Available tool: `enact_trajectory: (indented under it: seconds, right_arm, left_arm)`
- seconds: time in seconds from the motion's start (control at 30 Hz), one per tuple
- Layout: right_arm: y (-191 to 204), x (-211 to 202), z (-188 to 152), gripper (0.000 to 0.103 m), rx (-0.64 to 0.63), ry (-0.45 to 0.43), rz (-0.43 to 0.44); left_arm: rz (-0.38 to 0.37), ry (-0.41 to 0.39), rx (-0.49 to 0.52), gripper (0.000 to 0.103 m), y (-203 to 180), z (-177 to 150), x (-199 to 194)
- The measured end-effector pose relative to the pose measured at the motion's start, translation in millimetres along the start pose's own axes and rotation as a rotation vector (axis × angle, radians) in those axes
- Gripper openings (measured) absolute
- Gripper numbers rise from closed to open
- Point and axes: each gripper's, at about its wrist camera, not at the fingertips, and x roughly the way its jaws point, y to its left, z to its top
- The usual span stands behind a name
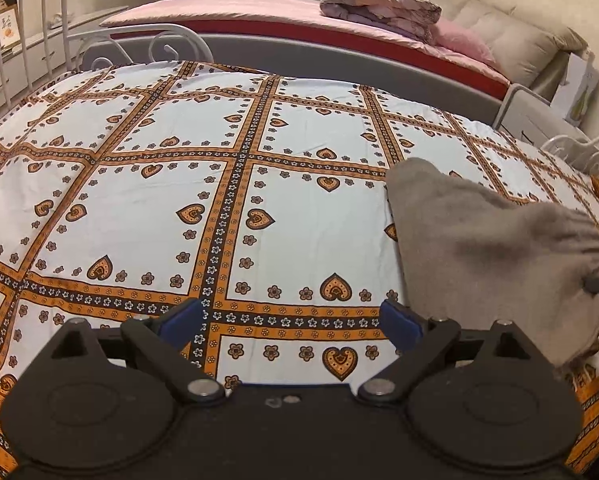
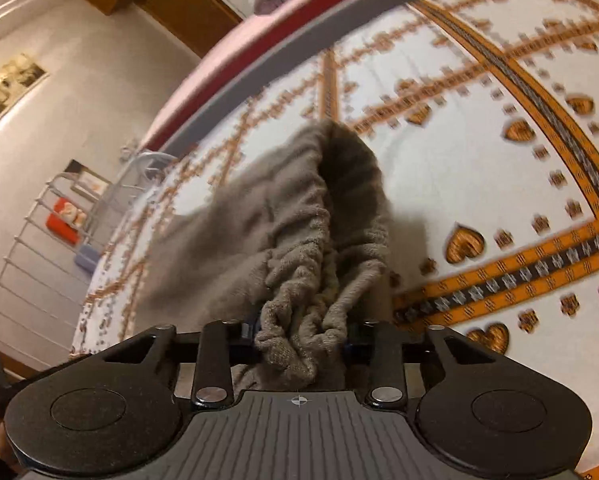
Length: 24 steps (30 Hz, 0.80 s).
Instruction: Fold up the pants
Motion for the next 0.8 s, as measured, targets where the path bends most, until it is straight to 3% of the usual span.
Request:
enact_trajectory:
  seconds: [0.23,0.47,0.53,0.63,0.7,0.73,0.77,0.8]
  right_arm:
    - [33.4,-3.1,17.9,0.033,0.051,-0.037,0.125]
    - [138.5,-21.2,47.8,0.032,-0.013,-0.138,0.457]
    - [147.8,-33.3,50.3,0.032,-0.012,-0.2,0.504]
    - [108.4,-31.3,44.1,0.032,0.066,-0.219,0.374]
    - [56.8,-14.0,24.6,0.032,0.169,-0.147,0.152]
    - [29.6,0.1,12.8,0.031,0.226,-0.067,0.022]
    - [8.0,8.3,2.7,0.031,0.276,-0.022,-0.052]
    - [-10.4,9.1,-6.2,0.031,0.303,-0.035,-0.042]
  left_arm:
    - [-0.003,-0.008,-0.003,0.089,5.6,0.5,-2.4]
    - [-0.002,-0.021,-0.04,0.089,12.8,2.0,-6.0]
    - [-0.006,-0.023,-0.04,0.089,13.0,2.5,-6.1]
    - [-0.013,-0.023,-0.031,0.089,12.3,2.4,-6.6]
    - [-0.013,-0.026,-0.026,0.089,12.2,2.4,-7.2]
    - [-0.014,-0.027,-0.024,0.089,12.1,2.6,-7.1]
    - [-0.011,-0.027,-0.026,0.089,12.0,2.7,-7.0]
    - [-0.01,-0.025,-0.03,0.089,11.7,2.5,-6.8]
